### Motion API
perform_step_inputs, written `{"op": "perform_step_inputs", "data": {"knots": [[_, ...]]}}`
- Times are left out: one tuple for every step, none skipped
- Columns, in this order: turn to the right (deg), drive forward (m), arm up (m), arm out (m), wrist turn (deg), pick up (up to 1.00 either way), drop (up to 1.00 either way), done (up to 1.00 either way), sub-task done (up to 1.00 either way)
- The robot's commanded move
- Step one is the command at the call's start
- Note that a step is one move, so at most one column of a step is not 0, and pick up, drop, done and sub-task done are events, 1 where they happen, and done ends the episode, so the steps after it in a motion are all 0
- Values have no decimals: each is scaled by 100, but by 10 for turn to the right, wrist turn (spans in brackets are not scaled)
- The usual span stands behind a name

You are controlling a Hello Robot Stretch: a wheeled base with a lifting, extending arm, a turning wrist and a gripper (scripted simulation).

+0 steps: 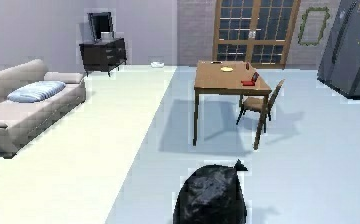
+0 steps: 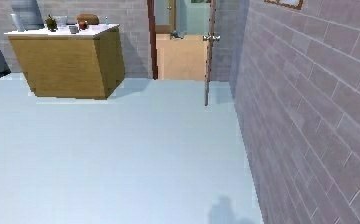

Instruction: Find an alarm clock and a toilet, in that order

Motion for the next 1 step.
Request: {"op": "perform_step_inputs", "data": {"knots": [[-450, 0, 0, 0, 0, 0, 0, 0, 0]]}}
